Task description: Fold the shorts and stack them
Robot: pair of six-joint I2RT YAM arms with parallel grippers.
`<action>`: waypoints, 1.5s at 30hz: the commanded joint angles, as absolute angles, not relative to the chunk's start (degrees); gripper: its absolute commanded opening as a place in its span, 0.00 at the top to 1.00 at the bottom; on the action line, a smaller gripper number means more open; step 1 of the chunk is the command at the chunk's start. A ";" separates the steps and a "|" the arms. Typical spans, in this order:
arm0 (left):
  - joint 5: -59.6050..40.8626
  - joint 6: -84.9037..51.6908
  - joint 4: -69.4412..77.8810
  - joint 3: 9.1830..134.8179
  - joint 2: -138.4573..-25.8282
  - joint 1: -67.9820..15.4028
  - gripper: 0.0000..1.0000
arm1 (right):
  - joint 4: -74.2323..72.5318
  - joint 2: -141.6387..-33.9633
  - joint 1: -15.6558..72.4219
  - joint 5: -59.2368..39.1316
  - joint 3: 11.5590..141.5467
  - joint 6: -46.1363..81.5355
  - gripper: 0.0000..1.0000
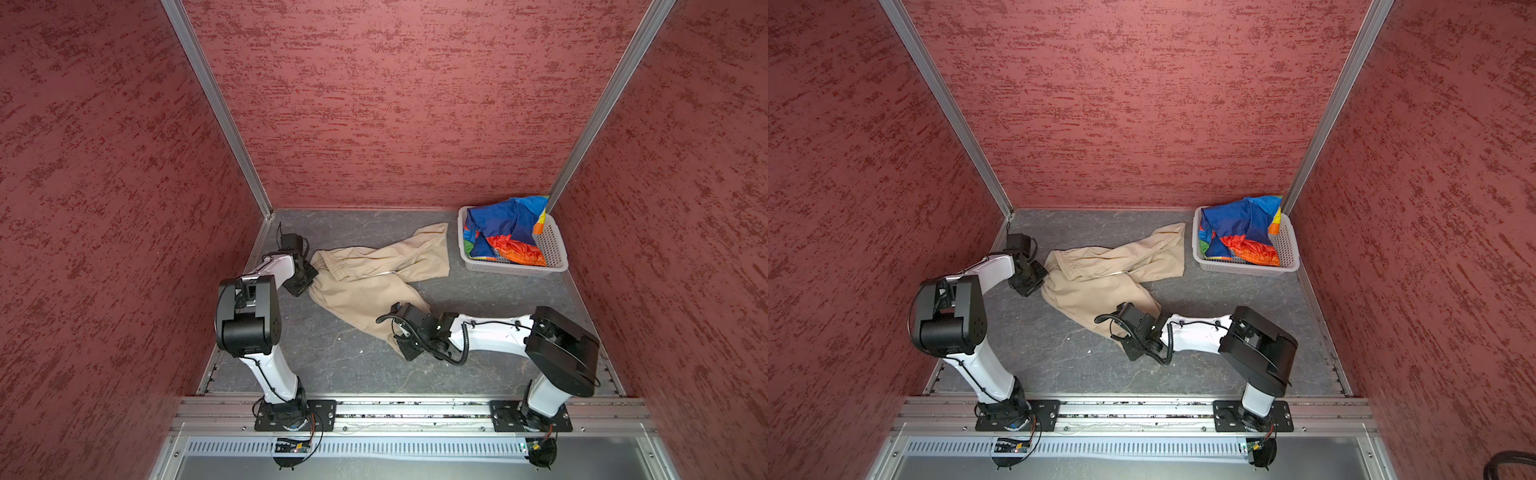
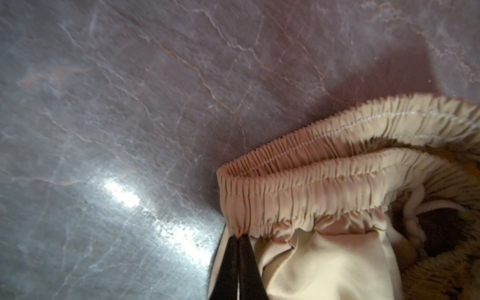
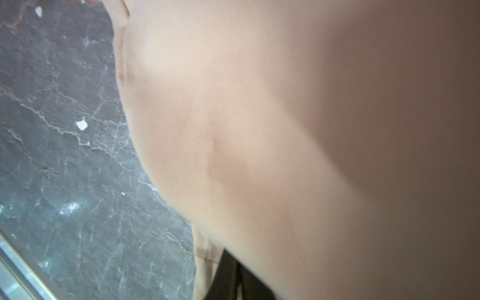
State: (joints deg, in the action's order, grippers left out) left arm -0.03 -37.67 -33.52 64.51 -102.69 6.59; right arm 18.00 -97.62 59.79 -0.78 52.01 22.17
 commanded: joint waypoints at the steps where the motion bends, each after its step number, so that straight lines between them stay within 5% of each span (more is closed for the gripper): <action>1: -1.40 -37.62 -35.43 66.10 -101.97 7.20 1.00 | 22.91 -94.19 59.69 5.29 51.36 21.52 1.00; 14: -19.70 -40.42 -46.84 78.50 -81.78 10.02 1.00 | 31.59 -68.35 40.33 19.41 67.20 9.88 1.00; 27: -32.57 -55.07 -35.69 97.81 -69.17 10.32 1.00 | 20.76 -71.98 33.32 28.66 95.31 -1.43 1.00; 45: -30.83 -53.89 -37.72 123.96 -84.34 11.31 1.00 | 17.47 -82.96 24.40 26.67 107.77 -2.26 1.00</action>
State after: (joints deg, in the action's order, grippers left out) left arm -31.00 -54.61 -37.56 118.67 -81.82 10.07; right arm 17.69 -82.94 28.16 26.92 102.98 -4.32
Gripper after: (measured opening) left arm 0.055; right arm 0.040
